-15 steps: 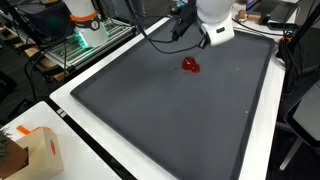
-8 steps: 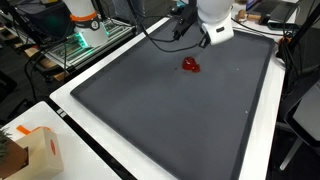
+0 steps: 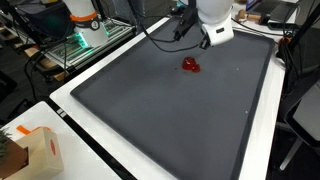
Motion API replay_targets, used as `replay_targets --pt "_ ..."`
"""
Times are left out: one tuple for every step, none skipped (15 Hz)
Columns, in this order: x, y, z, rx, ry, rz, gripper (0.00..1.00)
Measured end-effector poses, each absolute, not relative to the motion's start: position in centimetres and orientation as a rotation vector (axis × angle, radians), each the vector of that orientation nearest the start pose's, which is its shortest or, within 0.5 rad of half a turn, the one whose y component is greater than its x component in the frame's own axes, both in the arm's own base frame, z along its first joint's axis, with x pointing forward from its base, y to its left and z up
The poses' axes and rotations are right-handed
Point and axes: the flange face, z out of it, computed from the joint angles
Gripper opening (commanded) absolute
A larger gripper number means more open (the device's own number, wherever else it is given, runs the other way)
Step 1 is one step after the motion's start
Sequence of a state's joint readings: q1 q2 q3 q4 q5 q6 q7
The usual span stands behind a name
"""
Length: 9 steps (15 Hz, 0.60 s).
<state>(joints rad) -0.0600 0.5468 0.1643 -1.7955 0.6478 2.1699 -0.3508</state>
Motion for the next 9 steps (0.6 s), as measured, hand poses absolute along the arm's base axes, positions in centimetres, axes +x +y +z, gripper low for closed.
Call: replay_targets --pt "63.80 8.19 24.28 -2.541 -0.009 0.121 0.03" --pt "63.83 8.12 24.27 -2.543 0.004 0.119 0.03" --pt "63.86 8.05 24.26 -2.545 0.013 0.117 0.03" --pt "63.87 7.98 24.22 -2.547 0.023 0.114 0.03" --pt "63.86 7.90 24.16 -2.549 0.035 0.116 0.03" --pt "63.82 7.80 24.09 -2.550 0.046 0.119 0.03" --pt "63.76 7.70 23.99 -2.551 0.056 0.123 0.03" --pt "63.71 7.60 23.90 -2.552 0.068 0.128 0.03" --pt "63.68 7.50 23.85 -2.553 0.076 0.131 0.03"
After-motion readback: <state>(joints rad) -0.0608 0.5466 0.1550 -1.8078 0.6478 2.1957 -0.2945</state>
